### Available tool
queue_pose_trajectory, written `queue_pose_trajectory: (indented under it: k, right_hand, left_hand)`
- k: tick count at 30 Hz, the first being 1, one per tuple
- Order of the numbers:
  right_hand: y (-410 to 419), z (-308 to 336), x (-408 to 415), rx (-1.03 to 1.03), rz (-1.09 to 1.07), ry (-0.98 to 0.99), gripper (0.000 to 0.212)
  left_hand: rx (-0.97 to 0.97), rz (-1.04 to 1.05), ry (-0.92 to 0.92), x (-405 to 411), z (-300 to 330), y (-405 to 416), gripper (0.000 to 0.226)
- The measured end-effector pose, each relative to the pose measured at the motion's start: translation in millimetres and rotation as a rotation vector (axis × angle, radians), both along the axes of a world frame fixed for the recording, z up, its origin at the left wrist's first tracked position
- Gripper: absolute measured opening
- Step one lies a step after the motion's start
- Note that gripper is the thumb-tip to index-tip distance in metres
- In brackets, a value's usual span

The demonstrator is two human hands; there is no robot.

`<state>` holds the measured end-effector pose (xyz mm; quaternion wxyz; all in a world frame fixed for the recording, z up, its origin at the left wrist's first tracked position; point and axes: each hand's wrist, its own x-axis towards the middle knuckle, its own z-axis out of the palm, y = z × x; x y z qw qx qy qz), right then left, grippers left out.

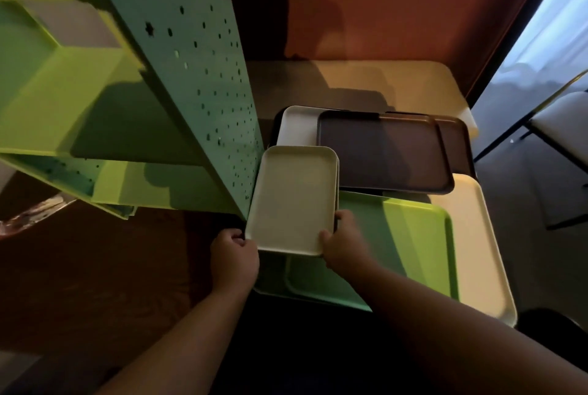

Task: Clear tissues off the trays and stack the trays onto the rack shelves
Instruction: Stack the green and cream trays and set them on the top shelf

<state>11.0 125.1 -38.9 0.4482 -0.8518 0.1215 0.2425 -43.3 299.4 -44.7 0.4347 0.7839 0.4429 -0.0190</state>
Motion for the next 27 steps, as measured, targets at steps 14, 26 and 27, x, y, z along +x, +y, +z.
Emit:
queue_pose_trajectory:
  k: [14, 26, 27]
  right_hand:
    - [-1.6, -2.9, 10.7, -0.290, -0.044, 0.041, 0.038]
    - [-13.8, -7.0, 10.3, 0.350, -0.427, 0.221, 0.029]
    - [-19.3, -5.2, 10.7, 0.375, -0.430, 0.193, 0.028]
  left_hand:
    - [-0.100, -0.121, 0.064, 9.3, -10.2, 4.9, 0.031]
    - [-0.125, -0.097, -0.032, 8.4, 2.9, -19.8, 0.021]
    - [-0.151, -0.105, -0.047, 8.4, 2.7, -23.5, 0.024]
